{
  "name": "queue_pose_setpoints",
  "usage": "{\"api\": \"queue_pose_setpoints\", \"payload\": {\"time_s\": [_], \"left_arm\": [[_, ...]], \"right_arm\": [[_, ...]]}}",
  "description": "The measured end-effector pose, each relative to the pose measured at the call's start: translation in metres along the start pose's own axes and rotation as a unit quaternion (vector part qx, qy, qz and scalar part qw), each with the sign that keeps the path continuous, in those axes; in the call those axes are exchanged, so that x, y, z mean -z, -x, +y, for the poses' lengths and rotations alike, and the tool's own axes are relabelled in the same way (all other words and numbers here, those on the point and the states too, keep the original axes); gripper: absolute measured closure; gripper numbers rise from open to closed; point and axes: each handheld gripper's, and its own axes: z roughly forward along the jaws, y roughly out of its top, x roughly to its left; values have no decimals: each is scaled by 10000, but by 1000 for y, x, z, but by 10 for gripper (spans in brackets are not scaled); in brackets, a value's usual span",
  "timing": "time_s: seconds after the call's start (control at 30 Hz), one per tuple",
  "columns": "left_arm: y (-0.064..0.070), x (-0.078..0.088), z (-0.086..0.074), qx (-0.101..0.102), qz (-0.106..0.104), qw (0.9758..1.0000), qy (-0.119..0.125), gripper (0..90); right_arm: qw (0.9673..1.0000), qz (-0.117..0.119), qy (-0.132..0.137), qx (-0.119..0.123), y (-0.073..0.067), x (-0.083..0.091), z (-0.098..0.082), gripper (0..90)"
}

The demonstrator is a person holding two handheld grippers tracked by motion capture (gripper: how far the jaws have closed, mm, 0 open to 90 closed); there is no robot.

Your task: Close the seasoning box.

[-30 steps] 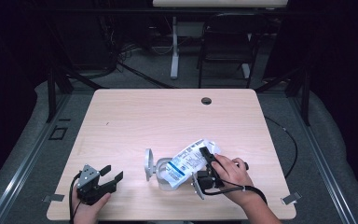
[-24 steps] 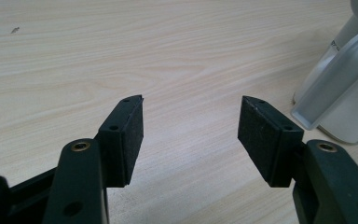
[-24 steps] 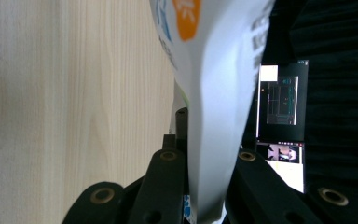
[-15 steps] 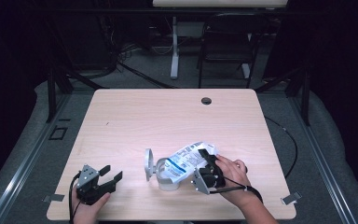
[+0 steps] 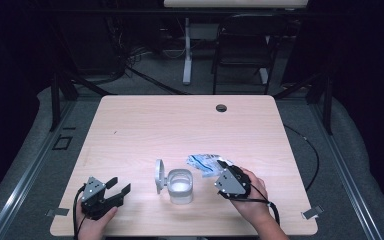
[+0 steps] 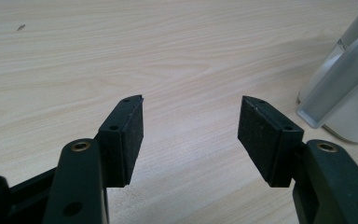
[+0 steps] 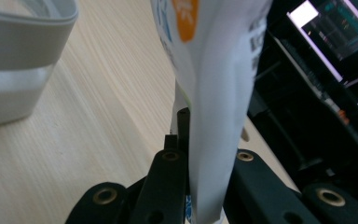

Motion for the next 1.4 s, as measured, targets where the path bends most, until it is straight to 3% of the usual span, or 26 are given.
{"api": "queue_pose_setpoints", "payload": {"time_s": [0.17,0.3,0.53,0.6,0.7,0.8,0.93,1.13,1.27,1.4], "left_arm": [[0,0,0,-4,-7,10000,2,409],[0,-1,0,5,-11,10000,27,409],[0,0,0,5,-8,10000,36,409],[1,0,0,8,-1,10000,46,409],[0,0,0,5,-4,10000,29,409],[0,1,0,3,-11,10000,25,409],[1,1,1,10,-27,10000,55,409],[1,0,0,12,-25,10000,50,409],[2,0,0,-19,-20,10000,17,409],[2,0,0,-17,-15,10000,18,409]], "right_arm": [[9975,116,45,-691,4,-1,-8,882],[9926,222,76,-1189,6,-1,-14,882],[9785,285,-173,-2034,10,-4,-22,883],[9719,323,-238,-2318,12,-5,-25,884],[9660,383,-326,-2534,13,-7,-29,885],[9628,339,-469,-2639,11,-9,-32,884],[9508,271,-612,-3025,9,-12,-40,883],[9394,232,-765,-3334,6,-16,-50,882],[9361,213,-955,-3380,5,-21,-55,881],[9375,198,-985,-3332,4,-21,-56,875]]}}
